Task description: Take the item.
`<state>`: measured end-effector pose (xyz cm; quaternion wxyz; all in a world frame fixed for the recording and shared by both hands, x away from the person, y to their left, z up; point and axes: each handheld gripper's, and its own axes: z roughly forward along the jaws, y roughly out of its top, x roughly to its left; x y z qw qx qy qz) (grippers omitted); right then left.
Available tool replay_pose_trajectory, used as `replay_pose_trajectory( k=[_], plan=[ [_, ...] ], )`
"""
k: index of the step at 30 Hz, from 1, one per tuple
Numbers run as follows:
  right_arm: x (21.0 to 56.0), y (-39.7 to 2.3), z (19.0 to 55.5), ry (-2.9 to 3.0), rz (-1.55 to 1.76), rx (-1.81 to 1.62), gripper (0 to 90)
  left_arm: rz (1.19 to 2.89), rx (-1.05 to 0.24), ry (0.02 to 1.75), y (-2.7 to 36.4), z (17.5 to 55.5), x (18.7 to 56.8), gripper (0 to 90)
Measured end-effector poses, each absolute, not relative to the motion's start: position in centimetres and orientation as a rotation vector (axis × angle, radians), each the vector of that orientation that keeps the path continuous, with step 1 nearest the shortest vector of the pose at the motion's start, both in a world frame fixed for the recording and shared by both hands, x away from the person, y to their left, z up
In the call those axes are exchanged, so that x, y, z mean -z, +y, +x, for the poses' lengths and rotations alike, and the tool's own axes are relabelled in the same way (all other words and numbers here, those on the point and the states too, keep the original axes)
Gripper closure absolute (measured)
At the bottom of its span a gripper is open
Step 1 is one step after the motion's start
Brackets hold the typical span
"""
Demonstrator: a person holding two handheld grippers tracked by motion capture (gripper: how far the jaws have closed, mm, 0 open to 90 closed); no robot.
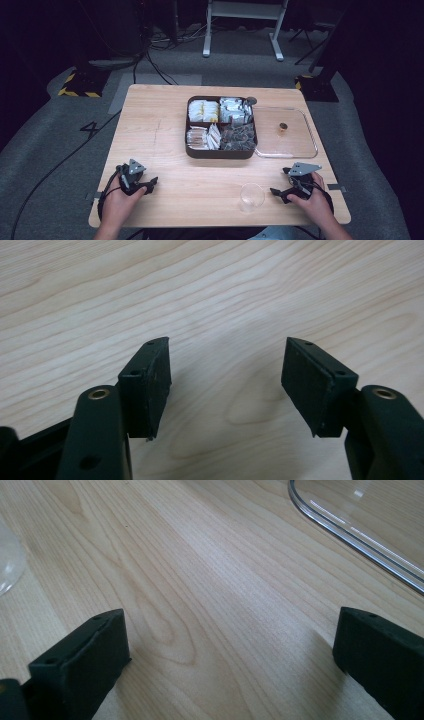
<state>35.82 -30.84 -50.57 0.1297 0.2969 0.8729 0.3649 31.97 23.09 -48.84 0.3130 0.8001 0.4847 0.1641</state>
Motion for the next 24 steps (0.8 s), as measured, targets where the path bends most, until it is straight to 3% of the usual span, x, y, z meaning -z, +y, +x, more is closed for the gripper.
replay_pose_trajectory(
  k=[9,24],
  plan=[
    [50.5,-30.9,35.5,2.529,0.875,-1.071,4.3,2.145,-0.369,1.190,20.0,31.3,45.1,34.4],
    [50.6,-30.9,35.6,2.530,0.872,-1.073,4.3,2.123,-0.411,1.113,16.0,33.3,41.4,27.1]
  ],
)
